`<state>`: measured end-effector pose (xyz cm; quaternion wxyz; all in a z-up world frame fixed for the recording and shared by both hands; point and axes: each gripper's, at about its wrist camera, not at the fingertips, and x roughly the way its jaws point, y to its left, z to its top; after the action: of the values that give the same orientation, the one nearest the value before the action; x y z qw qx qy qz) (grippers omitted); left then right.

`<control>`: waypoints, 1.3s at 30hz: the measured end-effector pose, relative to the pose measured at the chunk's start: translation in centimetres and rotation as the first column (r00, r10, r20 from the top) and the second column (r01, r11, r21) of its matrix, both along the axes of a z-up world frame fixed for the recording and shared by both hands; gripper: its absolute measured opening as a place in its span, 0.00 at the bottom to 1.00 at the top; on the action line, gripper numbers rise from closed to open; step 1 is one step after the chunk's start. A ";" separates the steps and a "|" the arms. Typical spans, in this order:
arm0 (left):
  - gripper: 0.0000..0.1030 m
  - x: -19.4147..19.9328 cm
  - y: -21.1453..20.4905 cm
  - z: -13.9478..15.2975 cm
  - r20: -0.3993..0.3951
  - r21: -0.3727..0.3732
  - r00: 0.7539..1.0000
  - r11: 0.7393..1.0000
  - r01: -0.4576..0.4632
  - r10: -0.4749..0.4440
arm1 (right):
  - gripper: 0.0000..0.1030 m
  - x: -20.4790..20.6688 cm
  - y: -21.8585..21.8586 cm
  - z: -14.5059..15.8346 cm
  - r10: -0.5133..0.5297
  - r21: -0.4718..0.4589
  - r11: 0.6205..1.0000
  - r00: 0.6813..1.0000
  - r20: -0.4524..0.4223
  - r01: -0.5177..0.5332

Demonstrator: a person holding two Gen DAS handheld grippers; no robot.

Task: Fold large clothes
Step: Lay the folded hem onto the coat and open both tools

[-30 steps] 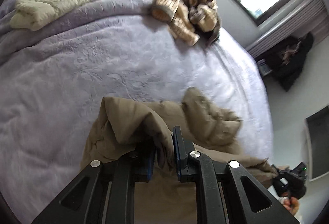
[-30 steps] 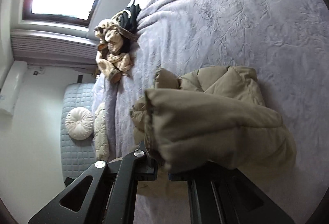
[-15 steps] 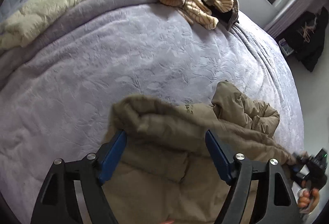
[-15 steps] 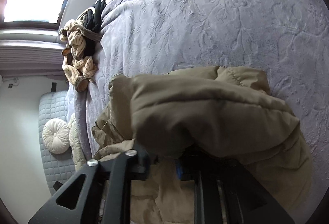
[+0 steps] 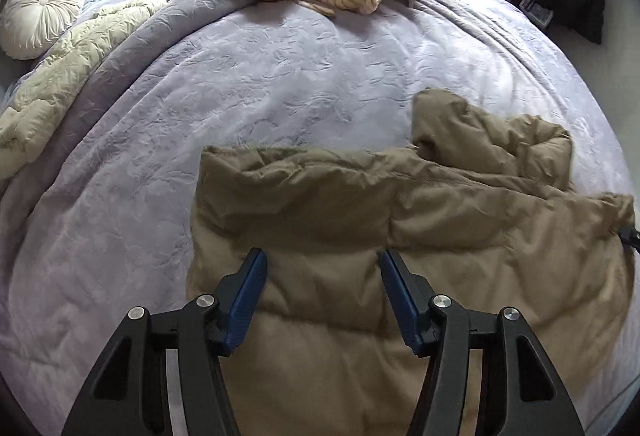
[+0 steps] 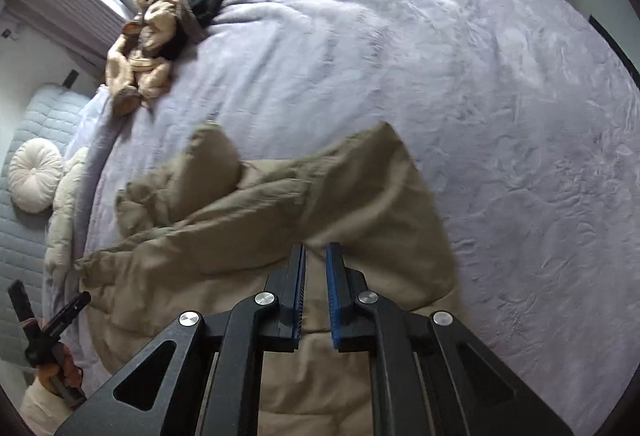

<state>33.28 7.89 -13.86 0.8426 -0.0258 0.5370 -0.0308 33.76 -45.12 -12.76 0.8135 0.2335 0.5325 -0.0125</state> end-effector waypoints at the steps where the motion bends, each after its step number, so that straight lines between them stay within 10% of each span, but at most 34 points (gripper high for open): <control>1: 0.60 1.0 0.1 -1.0 -0.010 0.010 1.000 1.000 -0.024 0.024 | 0.11 0.2 -0.4 -0.6 -0.007 -0.003 1.000 1.000 -0.008 0.007; 18: 0.67 7.4 1.2 -6.7 -0.047 -0.023 0.990 0.991 -0.134 0.133 | 0.05 5.9 -1.7 -8.7 -0.126 -0.076 0.990 0.990 -0.060 0.121; 24: 0.67 4.5 4.0 -3.4 0.040 0.004 0.975 0.976 -0.220 0.219 | 0.05 5.7 -1.6 -8.5 -0.120 -0.086 0.990 0.992 -0.049 0.115; 31: 0.75 6.4 6.6 -8.4 -0.125 -0.028 0.931 0.936 -0.350 0.344 | 0.05 5.4 -1.6 -8.6 -0.130 -0.088 0.988 0.991 -0.036 0.127; 39: 0.75 4.2 6.6 -3.4 -0.087 0.010 0.958 0.962 -0.272 0.272 | 0.23 5.5 -0.9 -5.5 -0.151 -0.132 0.981 0.984 -0.090 0.139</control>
<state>37.47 14.48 -17.23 0.8145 -0.1016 0.5647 0.0858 39.30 -46.03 -18.27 0.7960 0.2193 0.5519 -0.1168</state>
